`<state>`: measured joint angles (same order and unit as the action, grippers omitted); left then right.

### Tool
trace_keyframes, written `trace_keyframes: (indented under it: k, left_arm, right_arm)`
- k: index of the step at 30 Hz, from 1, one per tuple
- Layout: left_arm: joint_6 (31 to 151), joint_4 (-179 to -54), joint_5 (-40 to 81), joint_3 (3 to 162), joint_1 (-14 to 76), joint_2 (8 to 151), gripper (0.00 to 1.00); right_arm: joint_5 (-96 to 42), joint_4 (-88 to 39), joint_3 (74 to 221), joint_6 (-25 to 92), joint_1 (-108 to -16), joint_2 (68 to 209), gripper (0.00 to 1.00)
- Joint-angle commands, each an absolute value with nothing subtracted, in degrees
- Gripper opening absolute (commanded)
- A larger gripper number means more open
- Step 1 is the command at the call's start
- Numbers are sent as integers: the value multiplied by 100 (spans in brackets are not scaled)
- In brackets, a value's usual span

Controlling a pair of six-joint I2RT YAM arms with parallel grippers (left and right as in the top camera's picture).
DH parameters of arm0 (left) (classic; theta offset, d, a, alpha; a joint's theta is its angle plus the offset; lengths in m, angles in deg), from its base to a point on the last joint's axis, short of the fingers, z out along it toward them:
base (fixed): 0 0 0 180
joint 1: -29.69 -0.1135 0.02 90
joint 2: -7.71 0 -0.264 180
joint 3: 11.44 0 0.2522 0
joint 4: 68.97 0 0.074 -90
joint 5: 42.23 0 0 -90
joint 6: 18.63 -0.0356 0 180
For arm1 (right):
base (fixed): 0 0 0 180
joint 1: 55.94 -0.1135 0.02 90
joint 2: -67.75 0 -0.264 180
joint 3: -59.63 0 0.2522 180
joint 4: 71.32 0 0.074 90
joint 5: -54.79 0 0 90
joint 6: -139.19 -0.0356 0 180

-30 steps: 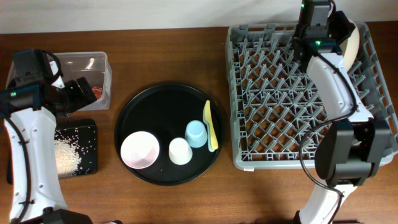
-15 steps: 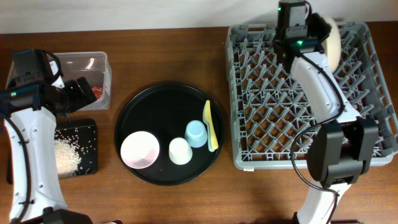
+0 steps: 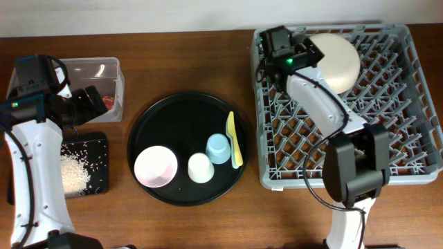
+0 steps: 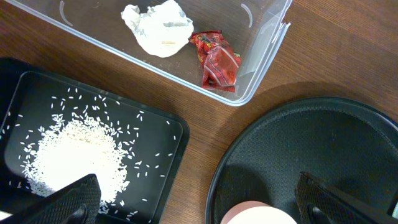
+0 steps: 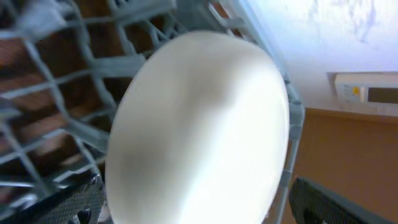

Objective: Sort waste into correct bins and load items into the dishwasher rack
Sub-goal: 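Lift the cream bowl over the dish rack and lower it in, then release the bowl and withdraw the right gripper from the rack, then lower the right gripper onto the light-blue cup and grasp it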

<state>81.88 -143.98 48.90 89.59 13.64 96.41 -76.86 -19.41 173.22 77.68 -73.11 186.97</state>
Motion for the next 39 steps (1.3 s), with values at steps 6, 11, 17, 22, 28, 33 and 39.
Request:
trace_keyframes:
  k: [6, 11, 17, 22, 28, 33, 39]
  left_arm:
    - [8198, -14394, 4927, 9029, 1349, 9549, 99]
    - [8198, -14394, 4927, 9029, 1349, 9549, 99]
    - [8198, -14394, 4927, 9029, 1349, 9549, 99]
    - [8198, -14394, 4927, 9029, 1349, 9549, 99]
    - [8198, -14394, 4927, 9029, 1349, 9549, 99]
    - [8198, -14394, 4927, 9029, 1349, 9549, 99]
    - [8198, -14394, 4927, 9029, 1349, 9549, 99]
  right_arm:
    - [-5905, -1250, 17346, 6424, -7571, 17314, 99]
    - [-5365, -686, 17346, 5655, -7571, 16251, 89]
    - [-4353, 153, 17329, 4815, -7469, 16037, 8]
    - [-1149, 612, 17303, 4824, -7521, 16037, 9]
    - [-1282, 649, 16769, 4820, -8352, 16048, 49]
    - [-2296, -754, 15808, 4470, -9208, 16291, 62]
    - [-3983, -1567, 15502, 4177, -9733, 17099, 64]
